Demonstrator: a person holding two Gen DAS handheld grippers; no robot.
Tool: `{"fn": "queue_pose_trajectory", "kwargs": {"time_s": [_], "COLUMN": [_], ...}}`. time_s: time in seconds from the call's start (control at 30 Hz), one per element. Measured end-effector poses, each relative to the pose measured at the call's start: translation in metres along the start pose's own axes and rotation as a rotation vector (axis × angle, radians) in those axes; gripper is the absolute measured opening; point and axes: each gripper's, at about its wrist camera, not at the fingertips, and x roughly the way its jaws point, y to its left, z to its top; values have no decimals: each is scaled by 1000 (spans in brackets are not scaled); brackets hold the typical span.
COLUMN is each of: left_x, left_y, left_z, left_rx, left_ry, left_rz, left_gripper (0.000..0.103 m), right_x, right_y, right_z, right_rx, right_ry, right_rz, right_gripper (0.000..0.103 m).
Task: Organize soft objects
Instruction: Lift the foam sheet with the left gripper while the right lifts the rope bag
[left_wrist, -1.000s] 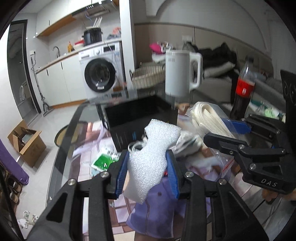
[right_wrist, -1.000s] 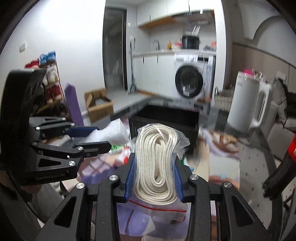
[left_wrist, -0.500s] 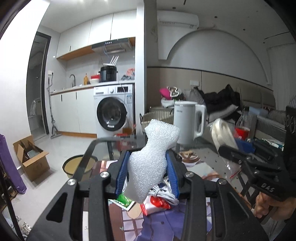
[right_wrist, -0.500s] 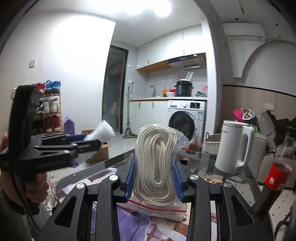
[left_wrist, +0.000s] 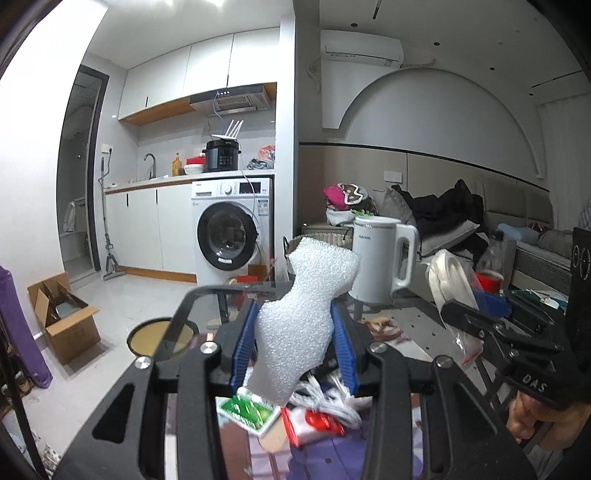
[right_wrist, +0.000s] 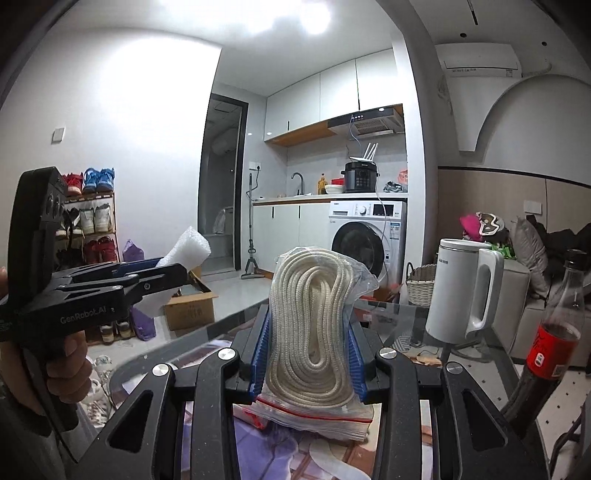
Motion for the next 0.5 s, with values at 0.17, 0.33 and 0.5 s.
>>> {"fn": "queue_pose_trajectory", "kwargs": {"time_s": [0.17, 0.33, 0.5], "left_x": [36, 79, 105], "left_y": [12, 21, 27], "left_z": [34, 65, 88], "left_rx": [-34, -65, -62], "left_ry": [11, 24, 2], "left_rz": [16, 38, 55], "left_gripper": [39, 39, 39], "right_x": [22, 56, 94], "right_y": [-7, -21, -34], "right_z": [25, 61, 88], "right_rx": [-7, 11, 25], "right_ry": [-12, -54, -65], "right_rz": [9, -4, -9], "right_gripper": [37, 37, 37]}}
